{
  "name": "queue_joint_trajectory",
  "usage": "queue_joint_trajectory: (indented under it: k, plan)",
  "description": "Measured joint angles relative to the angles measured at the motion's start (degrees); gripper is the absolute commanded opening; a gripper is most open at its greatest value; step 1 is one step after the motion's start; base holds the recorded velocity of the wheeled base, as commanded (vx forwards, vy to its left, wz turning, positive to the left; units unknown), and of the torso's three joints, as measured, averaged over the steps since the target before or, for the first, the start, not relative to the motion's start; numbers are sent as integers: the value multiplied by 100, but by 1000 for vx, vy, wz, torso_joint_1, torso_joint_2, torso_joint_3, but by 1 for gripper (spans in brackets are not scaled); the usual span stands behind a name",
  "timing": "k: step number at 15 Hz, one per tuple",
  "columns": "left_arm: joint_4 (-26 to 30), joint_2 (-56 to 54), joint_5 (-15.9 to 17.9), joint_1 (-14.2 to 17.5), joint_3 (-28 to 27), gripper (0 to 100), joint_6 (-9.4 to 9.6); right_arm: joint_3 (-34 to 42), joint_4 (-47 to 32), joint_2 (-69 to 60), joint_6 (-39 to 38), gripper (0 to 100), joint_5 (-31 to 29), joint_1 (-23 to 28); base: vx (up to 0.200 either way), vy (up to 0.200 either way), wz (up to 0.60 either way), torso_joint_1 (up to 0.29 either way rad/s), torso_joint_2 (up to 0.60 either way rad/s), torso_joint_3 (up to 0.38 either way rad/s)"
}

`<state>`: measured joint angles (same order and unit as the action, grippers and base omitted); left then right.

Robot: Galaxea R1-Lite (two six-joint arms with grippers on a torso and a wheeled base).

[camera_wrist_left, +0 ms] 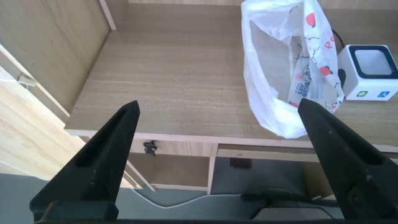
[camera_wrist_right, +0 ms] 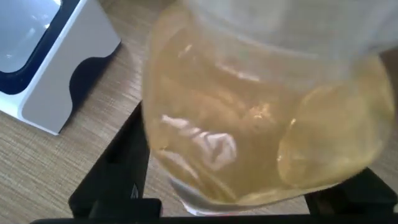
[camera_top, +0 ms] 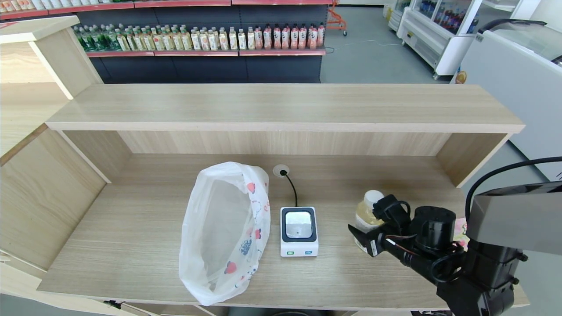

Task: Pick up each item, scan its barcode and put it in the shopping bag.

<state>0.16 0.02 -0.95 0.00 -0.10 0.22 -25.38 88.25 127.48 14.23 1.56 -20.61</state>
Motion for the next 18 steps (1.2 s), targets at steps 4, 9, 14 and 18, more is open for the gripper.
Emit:
queue_joint_trajectory:
  k: [4,9,14,18]
  plan:
    - [0,0,0,0,0,100,-1,5,7,-30,-17,0,16,17,0,0,0,0,0,0]
    - [2,0,2,0,0,100,2,171,-41,-243,-330,0,-1,6,0,0,0,0,0,0]
    - [2,0,0,0,0,100,0,234,-742,-1168,-1246,0,475,24,0,0,0,0,0,0]
    - [0,0,0,0,0,100,-1,17,-3307,-2899,-1854,0,2242,124,0,0,0,0,0,0]
